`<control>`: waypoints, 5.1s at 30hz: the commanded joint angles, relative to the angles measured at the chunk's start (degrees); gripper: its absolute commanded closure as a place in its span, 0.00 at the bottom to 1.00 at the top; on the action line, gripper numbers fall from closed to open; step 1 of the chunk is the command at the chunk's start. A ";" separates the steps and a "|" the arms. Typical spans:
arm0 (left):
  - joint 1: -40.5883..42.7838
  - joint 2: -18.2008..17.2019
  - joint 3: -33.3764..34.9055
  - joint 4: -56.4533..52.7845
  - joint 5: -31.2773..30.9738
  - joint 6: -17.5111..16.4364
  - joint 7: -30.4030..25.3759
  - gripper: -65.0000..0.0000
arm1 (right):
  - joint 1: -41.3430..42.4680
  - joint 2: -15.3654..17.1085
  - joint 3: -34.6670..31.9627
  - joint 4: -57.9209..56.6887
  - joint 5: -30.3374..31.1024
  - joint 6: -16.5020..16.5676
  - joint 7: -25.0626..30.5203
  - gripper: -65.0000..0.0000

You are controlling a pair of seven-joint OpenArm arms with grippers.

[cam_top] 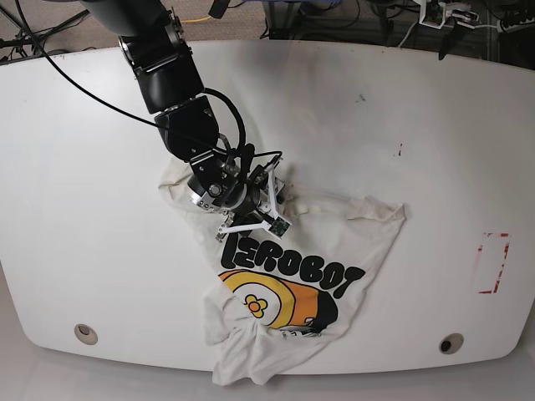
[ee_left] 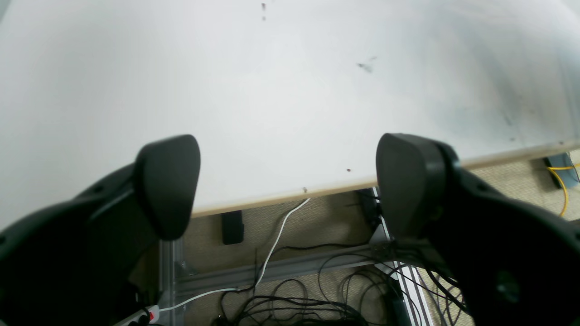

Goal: Fold the T-shirt properly

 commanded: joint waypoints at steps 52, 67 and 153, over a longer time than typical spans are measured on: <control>-6.20 -2.38 -0.16 0.79 0.01 0.12 -1.40 0.13 | -17.43 -1.73 13.98 35.52 -0.60 6.95 0.45 1.00; -13.67 -2.02 -2.88 1.23 -0.07 0.12 2.20 0.12 | -21.03 1.35 28.58 42.64 -0.16 8.27 0.80 1.00; -91.74 19.24 7.76 -71.38 -29.09 -5.86 29.81 0.13 | 1.83 9.88 35.87 41.50 -0.69 8.58 -3.06 1.00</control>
